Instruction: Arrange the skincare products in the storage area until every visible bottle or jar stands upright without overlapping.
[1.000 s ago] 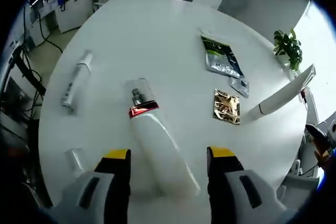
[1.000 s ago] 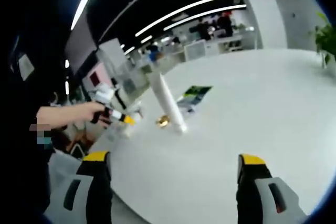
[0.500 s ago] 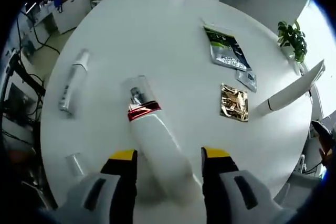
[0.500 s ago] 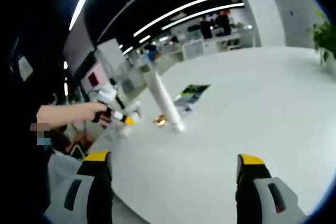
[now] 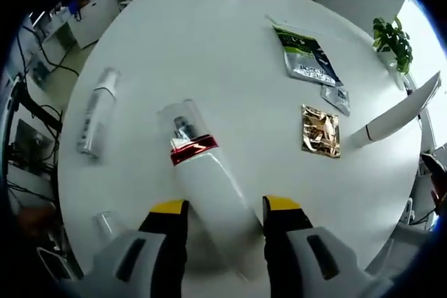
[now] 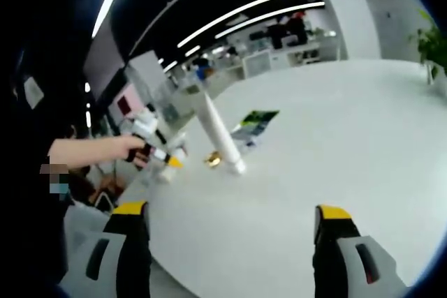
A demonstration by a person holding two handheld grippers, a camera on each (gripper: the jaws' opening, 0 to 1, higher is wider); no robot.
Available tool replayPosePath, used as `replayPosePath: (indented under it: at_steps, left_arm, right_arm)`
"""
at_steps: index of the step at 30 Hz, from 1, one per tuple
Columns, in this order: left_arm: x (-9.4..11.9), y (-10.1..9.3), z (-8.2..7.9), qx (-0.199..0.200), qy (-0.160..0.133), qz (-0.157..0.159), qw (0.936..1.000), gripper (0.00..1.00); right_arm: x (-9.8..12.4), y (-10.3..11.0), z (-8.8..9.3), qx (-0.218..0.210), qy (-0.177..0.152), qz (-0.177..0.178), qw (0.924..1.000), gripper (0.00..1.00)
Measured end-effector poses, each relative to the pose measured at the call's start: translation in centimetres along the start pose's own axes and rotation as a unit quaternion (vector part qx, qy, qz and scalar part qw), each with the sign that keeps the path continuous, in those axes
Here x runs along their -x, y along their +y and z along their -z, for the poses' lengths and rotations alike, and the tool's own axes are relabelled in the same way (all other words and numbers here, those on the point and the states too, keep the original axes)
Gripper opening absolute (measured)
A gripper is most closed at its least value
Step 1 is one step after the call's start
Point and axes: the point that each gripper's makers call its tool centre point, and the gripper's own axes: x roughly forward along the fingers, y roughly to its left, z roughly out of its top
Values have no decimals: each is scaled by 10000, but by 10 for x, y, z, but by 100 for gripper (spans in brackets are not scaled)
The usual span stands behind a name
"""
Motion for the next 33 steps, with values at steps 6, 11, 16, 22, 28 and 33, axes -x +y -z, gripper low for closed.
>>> replayPosePath:
  at_steps: [6, 11, 16, 22, 28, 33]
  left_arm:
    - [0, -1, 0, -92, -15, 59, 9999, 36]
    - [1, -1, 0, 27, -17, 132, 9999, 34]
    - [0, 0, 0, 174, -3, 225, 9996, 32]
    - [-1, -5, 0, 176, -21, 408, 9990, 28]
    - [0, -11, 0, 66, -70, 452, 9989, 25]
    - [1, -11, 0, 97, -103, 466, 9988, 24]
  right_arm:
    - [-2, -3, 1, -21, 3, 0, 10000, 95]
    - [-1, -4, 3, -36, 23, 1, 10000, 95]
    - [-1, -3, 3, -51, 33, 4, 10000, 95]
    - [-1, -3, 2, -72, 9, -9, 10000, 95]
    - [-2, -2, 2, -72, 13, -26, 10000, 95]
    - [-2, -1, 3, -80, 20, -28, 10000, 95]
